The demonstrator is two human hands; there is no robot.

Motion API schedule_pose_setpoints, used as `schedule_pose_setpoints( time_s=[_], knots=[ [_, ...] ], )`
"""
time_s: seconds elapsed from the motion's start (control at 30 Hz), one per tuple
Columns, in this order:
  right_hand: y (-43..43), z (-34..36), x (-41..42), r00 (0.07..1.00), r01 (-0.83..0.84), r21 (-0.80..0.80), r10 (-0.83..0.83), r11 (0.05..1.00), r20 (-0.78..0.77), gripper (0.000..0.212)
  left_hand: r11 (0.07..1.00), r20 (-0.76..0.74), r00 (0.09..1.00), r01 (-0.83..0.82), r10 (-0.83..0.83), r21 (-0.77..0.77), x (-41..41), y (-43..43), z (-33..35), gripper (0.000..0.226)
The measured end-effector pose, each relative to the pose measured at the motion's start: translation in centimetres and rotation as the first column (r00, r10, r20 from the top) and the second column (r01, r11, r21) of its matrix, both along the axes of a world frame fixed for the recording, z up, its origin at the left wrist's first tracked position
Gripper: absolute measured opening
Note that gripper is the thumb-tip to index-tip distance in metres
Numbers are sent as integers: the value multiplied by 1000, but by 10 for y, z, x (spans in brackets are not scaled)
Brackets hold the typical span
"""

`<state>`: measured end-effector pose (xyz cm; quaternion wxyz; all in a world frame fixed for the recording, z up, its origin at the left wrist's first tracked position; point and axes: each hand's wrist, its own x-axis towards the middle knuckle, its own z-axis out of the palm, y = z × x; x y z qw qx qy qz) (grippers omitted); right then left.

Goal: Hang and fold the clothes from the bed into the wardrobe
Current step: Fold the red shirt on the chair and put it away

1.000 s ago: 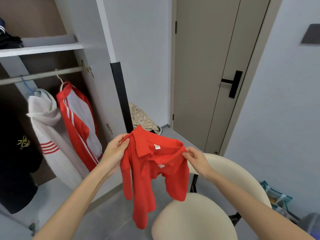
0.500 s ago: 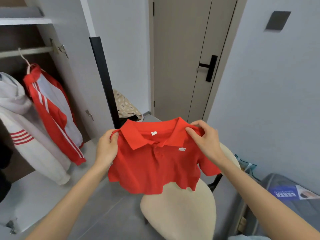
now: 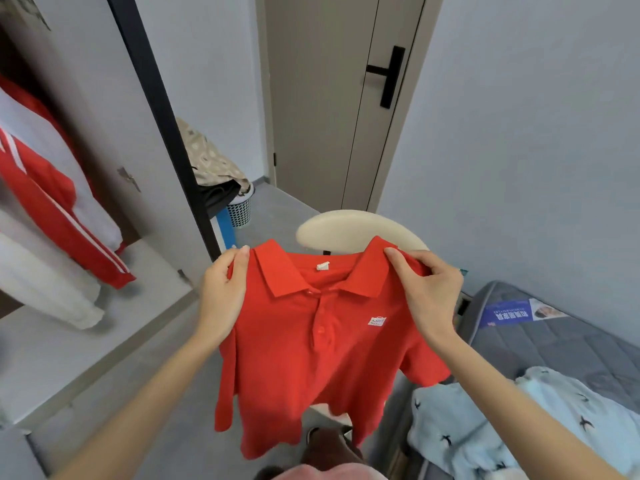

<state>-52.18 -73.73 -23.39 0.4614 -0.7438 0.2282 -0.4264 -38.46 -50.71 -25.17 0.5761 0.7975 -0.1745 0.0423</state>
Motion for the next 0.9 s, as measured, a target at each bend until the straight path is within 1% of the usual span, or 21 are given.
schedule_pose_setpoints(
  time_s=[0.07,0.13,0.17,0.23,0.3,0.43,0.5,0.57,0.67,0.73,0.8,0.83,0.9],
  knots=[
    [-7,-17,2,992,0,-20,-3,1000,-128,15,994,-51,997,59,-54,97,6,-2,-18,38],
    [-21,-39,5,958,1,-64,-19,998,-287,13,973,-89,992,105,-88,208,15,-5,-40,33],
    [-29,-51,9,927,-10,-95,-26,995,-375,17,956,-115,988,133,-105,261,22,-8,-53,32],
    [-45,-77,19,837,-65,-128,-16,990,-548,21,919,-193,970,204,-144,338,37,-16,-81,29],
    [-58,-104,32,757,-95,-128,-12,987,-653,22,888,-250,954,256,-168,381,53,-26,-109,24],
    [-80,-156,63,678,-42,-106,-50,993,-734,22,840,-300,940,290,-161,458,83,-52,-165,20],
    [-93,-183,81,645,-32,-91,-49,995,-763,22,827,-300,944,276,-138,490,98,-68,-191,22],
    [-106,-210,102,624,-27,-73,-40,997,-781,22,823,-264,962,211,-77,528,112,-83,-220,24],
    [-122,-248,129,591,-32,-36,-10,999,-807,20,837,-226,971,61,76,544,129,-102,-261,24],
    [-130,-274,145,586,-20,-30,-13,999,-810,21,861,-280,952,38,123,508,140,-116,-288,26],
    [-140,-301,163,578,-15,-73,-51,997,-814,24,882,-378,911,32,168,470,154,-132,-315,29],
    [-143,-313,172,598,-12,-69,-48,998,-800,25,900,-427,886,26,181,435,161,-139,-326,30],
    [-146,-336,189,665,21,30,9,999,-747,25,925,-459,870,10,179,379,172,-151,-350,26]
  ],
)
